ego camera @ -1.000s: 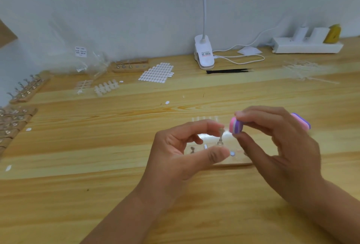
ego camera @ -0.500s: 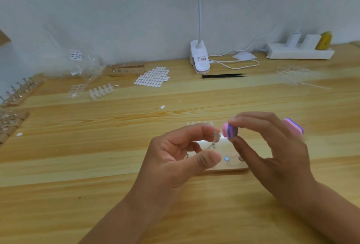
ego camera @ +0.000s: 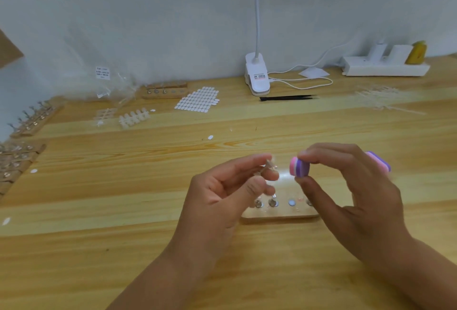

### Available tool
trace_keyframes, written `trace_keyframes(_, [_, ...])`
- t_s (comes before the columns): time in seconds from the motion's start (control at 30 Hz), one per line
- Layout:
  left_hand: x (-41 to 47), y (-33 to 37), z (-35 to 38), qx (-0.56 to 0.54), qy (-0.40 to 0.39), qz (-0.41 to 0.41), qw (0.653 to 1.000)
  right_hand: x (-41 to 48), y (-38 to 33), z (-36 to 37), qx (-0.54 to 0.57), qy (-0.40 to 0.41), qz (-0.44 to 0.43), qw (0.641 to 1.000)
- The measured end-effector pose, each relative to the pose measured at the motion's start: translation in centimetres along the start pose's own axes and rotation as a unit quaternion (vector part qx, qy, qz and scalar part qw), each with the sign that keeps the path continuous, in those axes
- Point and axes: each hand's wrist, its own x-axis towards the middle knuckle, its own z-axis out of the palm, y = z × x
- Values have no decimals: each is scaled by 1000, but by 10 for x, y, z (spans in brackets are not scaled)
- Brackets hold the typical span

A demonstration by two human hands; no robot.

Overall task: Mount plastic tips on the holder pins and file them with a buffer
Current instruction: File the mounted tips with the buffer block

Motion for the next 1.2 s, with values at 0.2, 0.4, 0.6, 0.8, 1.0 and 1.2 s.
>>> trace_keyframes(0.2, [-1,-4,2,119,57,39,991,3,0,-1,-10,-6,16,1000])
trace_keyframes(0.4, [-1,-6,1,178,38,71,981,1,-8,4,16,-11,-12,1000])
trace_keyframes(0.6, [-2,-1,1,158,12,84,984,1,-10,7,21,-20,-68,997])
trace_keyframes(0.8, [-3,0,3,175,4,80,981,0,-13,7,18,-14,-74,997])
trace_keyframes(1.0, [-2,-1,4,167,20,55,984,3,-7,4,-16,-24,-64,998])
trace_keyframes(1.2, [-5,1,4,180,-15,69,981,-1,-9,5,-11,-41,-107,993])
